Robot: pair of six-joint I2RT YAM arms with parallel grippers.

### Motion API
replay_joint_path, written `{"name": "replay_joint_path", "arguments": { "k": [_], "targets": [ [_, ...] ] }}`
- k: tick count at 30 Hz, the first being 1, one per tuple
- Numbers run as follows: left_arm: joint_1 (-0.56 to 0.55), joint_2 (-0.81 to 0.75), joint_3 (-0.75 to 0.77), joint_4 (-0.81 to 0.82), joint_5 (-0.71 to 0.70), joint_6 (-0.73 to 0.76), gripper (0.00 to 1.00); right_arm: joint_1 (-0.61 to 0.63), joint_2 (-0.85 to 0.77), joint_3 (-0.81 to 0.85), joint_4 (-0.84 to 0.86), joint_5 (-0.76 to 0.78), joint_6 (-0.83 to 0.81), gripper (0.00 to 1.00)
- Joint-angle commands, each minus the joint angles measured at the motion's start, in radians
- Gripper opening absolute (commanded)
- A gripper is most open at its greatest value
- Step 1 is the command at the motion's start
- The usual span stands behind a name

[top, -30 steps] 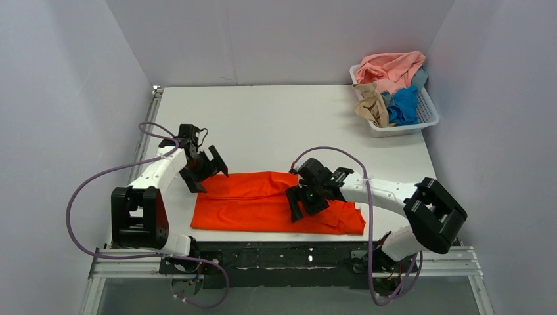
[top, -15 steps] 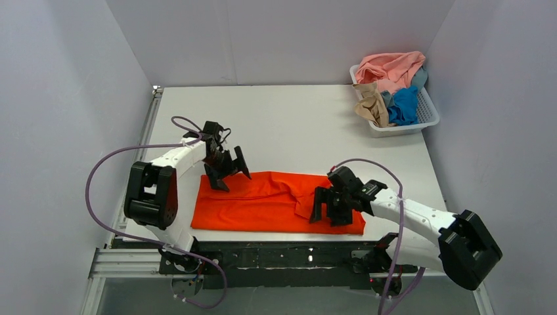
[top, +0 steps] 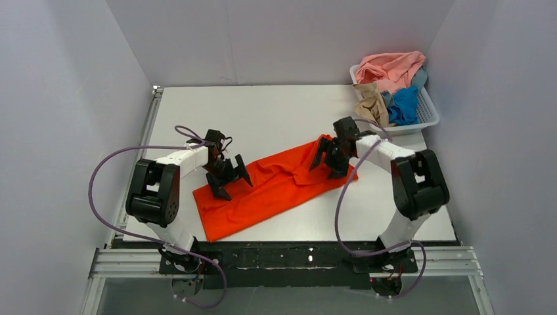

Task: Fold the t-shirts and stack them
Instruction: Rotate the tshirt 90 degrees

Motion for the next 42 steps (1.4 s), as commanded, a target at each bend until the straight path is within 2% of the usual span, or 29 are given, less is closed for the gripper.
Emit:
{"name": "replay_joint_path", "arguments": {
  "k": [1, 8, 14, 15, 18, 20, 23, 31, 35, 38, 42],
  "targets": [
    [-0.029, 0.021, -0.07, -0.042, 0.058, -0.074, 0.98, -0.055, 0.207, 0.296, 0.034, 0.038, -0.103, 0.85],
    [-0.121, 0.035, -0.101, 0.007, 0.067, -0.199, 0.98, -0.056, 0.607, 0.834, -0.132, -0.039, -0.162, 0.85],
    [-0.246, 0.035, -0.147, 0.087, 0.051, -0.37, 0.98, -0.041, 0.807, 1.077, -0.151, -0.143, -0.128, 0.87],
    [-0.279, 0.044, -0.146, 0.118, 0.046, -0.398, 0.98, -0.038, 0.845, 1.158, -0.163, -0.153, -0.119, 0.87],
    [-0.347, 0.102, -0.112, 0.201, 0.034, -0.476, 0.98, -0.031, 0.968, 1.381, -0.205, -0.209, -0.079, 0.87],
    [-0.384, 0.156, -0.064, 0.232, 0.043, -0.501, 0.98, -0.024, 1.025, 1.46, -0.167, -0.268, -0.025, 0.87],
    [-0.417, 0.227, 0.021, 0.209, 0.021, -0.496, 0.98, -0.022, 1.061, 1.462, -0.042, -0.323, 0.063, 0.89],
    [-0.441, 0.247, 0.113, 0.157, -0.032, -0.465, 0.98, -0.045, 1.083, 1.555, -0.016, -0.233, 0.102, 0.91],
    [-0.452, 0.137, 0.116, 0.093, -0.032, -0.403, 0.98, -0.083, 0.972, 1.542, -0.033, -0.17, 0.055, 0.92],
    [-0.466, 0.037, 0.173, -0.048, 0.049, -0.296, 0.98, -0.108, 0.838, 1.479, -0.04, -0.112, -0.036, 0.92],
    [-0.501, -0.159, 0.144, -0.172, 0.007, -0.192, 0.98, -0.116, 0.678, 1.395, -0.115, -0.078, -0.181, 0.93]
  ]
}}
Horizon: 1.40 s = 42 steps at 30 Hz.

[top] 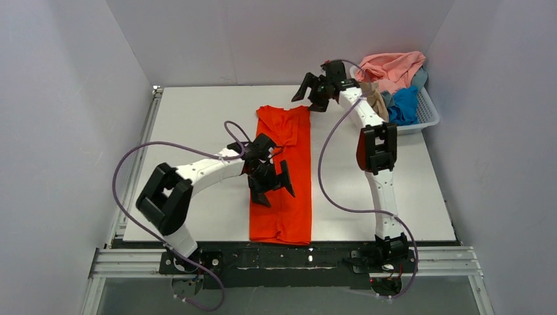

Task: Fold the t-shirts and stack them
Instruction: Rotate the tshirt 90 degrees, then grab the bottom of the folded rectangular tshirt with both arms

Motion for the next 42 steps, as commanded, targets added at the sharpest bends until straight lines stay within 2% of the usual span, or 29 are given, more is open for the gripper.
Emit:
{"name": "replay_joint_path", "arguments": {
  "k": [1, 4, 7, 12, 16, 20, 24, 29, 35, 39, 42],
  "targets": [
    [-0.035, -0.258, -0.039, -0.26, -0.054, 0.156, 0.98, -0.021, -0.303, -0.089, -0.037, 0.067, -0.189, 0.93],
    [-0.036, -0.383, -0.137, -0.307, -0.107, 0.182, 0.98, -0.017, -0.455, -0.284, -0.036, 0.053, -0.248, 0.93],
    [-0.033, -0.46, -0.224, -0.373, -0.182, 0.204, 0.98, 0.012, -0.648, -0.577, -0.047, 0.058, -0.268, 0.93],
    [-0.033, -0.503, -0.364, -0.299, -0.114, 0.176, 0.98, 0.192, -0.941, -1.046, -0.045, 0.216, -0.251, 0.9],
    [-0.034, -0.49, -0.418, -0.204, -0.082, 0.153, 0.85, 0.357, -1.134, -1.334, 0.006, 0.249, -0.247, 0.87],
    [-0.033, -0.445, -0.456, -0.124, -0.043, 0.128, 0.66, 0.558, -1.287, -1.541, 0.117, 0.266, -0.304, 0.86],
    [-0.033, -0.403, -0.482, -0.101, -0.04, 0.108, 0.55, 0.625, -1.368, -1.624, 0.128, 0.232, -0.305, 0.82],
    [-0.034, -0.392, -0.53, -0.055, -0.055, 0.071, 0.47, 0.724, -1.409, -1.709, 0.164, 0.222, -0.295, 0.79],
    [-0.034, -0.4, -0.554, -0.055, -0.049, 0.054, 0.26, 0.793, -1.337, -1.709, 0.097, 0.223, -0.26, 0.75],
    [-0.034, -0.409, -0.558, -0.054, -0.062, 0.052, 0.03, 0.803, -1.3, -1.732, 0.121, 0.212, -0.233, 0.73],
    [-0.035, -0.4, -0.547, -0.055, -0.057, 0.053, 0.0, 0.803, -1.27, -1.717, 0.103, 0.236, -0.221, 0.7]
  ]
}}
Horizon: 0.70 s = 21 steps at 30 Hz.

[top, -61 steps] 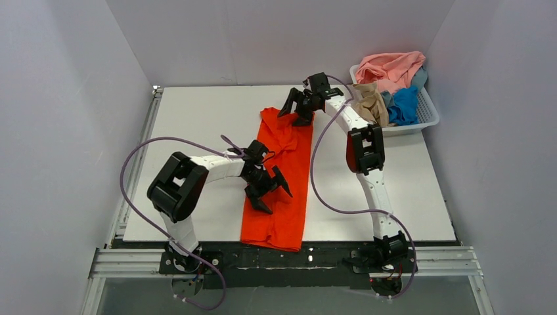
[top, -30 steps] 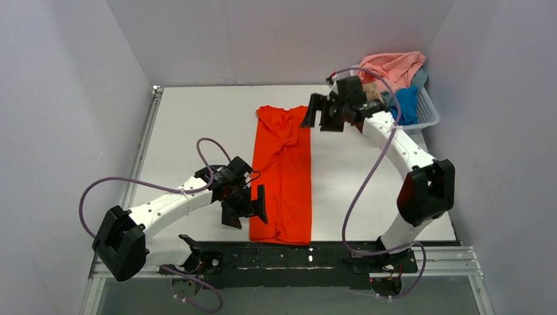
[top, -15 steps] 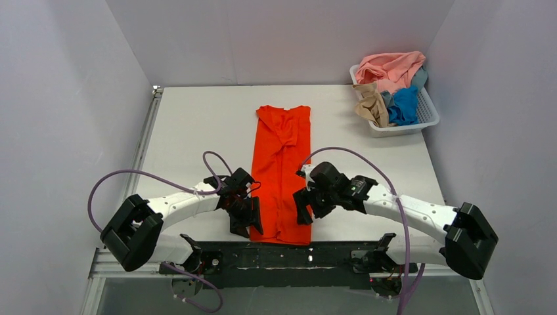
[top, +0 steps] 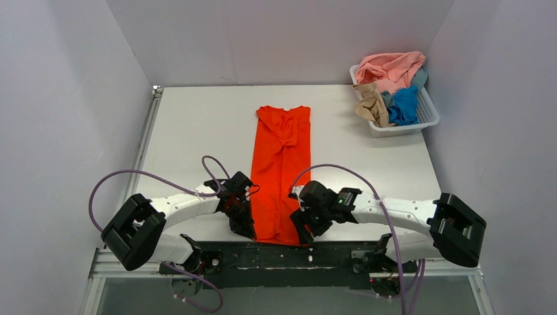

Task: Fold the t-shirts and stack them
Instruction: Grab the bottom of the folded rectangular tshirt with both arms

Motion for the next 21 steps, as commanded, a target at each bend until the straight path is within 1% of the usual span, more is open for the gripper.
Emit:
{"name": "replay_joint_path", "arguments": {
  "k": [1, 5, 8, 9, 12, 13, 16, 19, 21],
  "targets": [
    [0.0, 0.002, -0.006, -0.101, 0.01, -0.001, 0.0, 0.004, 0.04, 0.012, -0.013, 0.033, 0.038, 0.69],
    [0.0, -0.013, -0.008, -0.1, 0.01, -0.006, 0.0, 0.005, 0.063, 0.002, -0.022, 0.036, 0.077, 0.61],
    [0.0, -0.018, -0.007, -0.098, 0.014, -0.008, 0.0, 0.005, 0.064, -0.005, -0.003, 0.019, 0.081, 0.5],
    [0.0, -0.018, -0.005, -0.098, 0.017, -0.011, 0.0, 0.005, 0.066, -0.005, 0.006, -0.006, 0.07, 0.43],
    [-0.002, -0.029, -0.003, -0.093, 0.039, -0.017, 0.0, 0.005, 0.055, 0.002, 0.038, -0.079, 0.064, 0.14],
    [-0.003, -0.046, -0.005, -0.088, 0.045, -0.021, 0.0, 0.005, 0.044, 0.007, 0.037, -0.092, 0.067, 0.1],
    [-0.006, -0.118, -0.007, -0.091, 0.026, -0.027, 0.0, 0.005, 0.008, 0.038, -0.011, -0.07, 0.072, 0.03],
    [-0.006, -0.167, 0.041, -0.136, -0.007, -0.019, 0.0, 0.001, -0.021, 0.087, -0.065, -0.017, 0.059, 0.02],
    [-0.007, -0.164, 0.088, -0.159, -0.025, 0.001, 0.0, -0.013, -0.03, 0.12, -0.084, 0.01, 0.055, 0.02]
  ]
}}
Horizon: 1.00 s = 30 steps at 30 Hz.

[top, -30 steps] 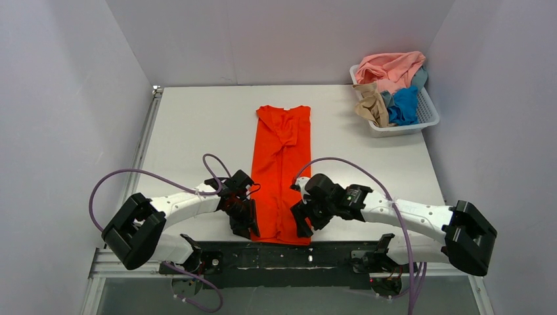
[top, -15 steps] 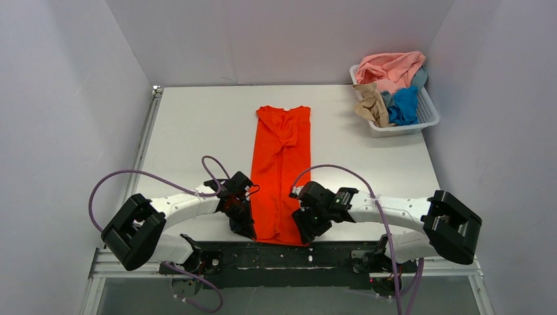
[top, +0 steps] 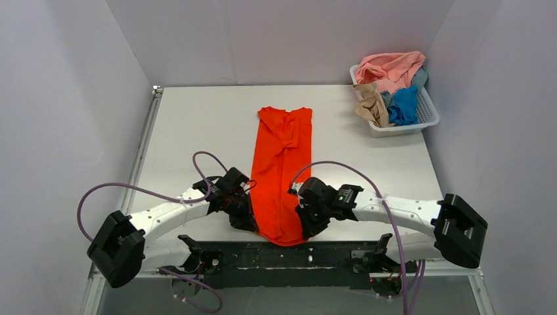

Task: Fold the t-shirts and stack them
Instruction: Grab the bottom of the folded rectangular tshirt with both arms, then fold the folded rectangular tshirt in 1/3 of the way

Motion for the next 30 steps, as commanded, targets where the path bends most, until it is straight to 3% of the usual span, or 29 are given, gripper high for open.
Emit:
{"name": "replay_joint_path", "arguments": {
  "k": [1, 4, 11, 18, 30],
  "targets": [
    [-0.003, -0.011, 0.1, -0.151, -0.049, 0.034, 0.0, -0.027, -0.049, 0.108, -0.057, 0.05, -0.021, 0.02],
    [0.012, 0.046, 0.199, -0.211, -0.097, 0.084, 0.0, -0.078, -0.055, 0.16, -0.079, 0.118, -0.054, 0.01],
    [0.137, 0.182, 0.369, -0.155, -0.107, 0.132, 0.0, -0.299, -0.02, 0.25, 0.064, 0.055, -0.083, 0.01],
    [0.228, 0.371, 0.603, -0.191, -0.105, 0.194, 0.0, -0.403, 0.119, 0.385, 0.097, 0.061, -0.114, 0.01],
    [0.325, 0.585, 0.806, -0.24, -0.117, 0.255, 0.0, -0.561, 0.288, 0.523, 0.117, 0.002, -0.115, 0.01]
  ]
}}
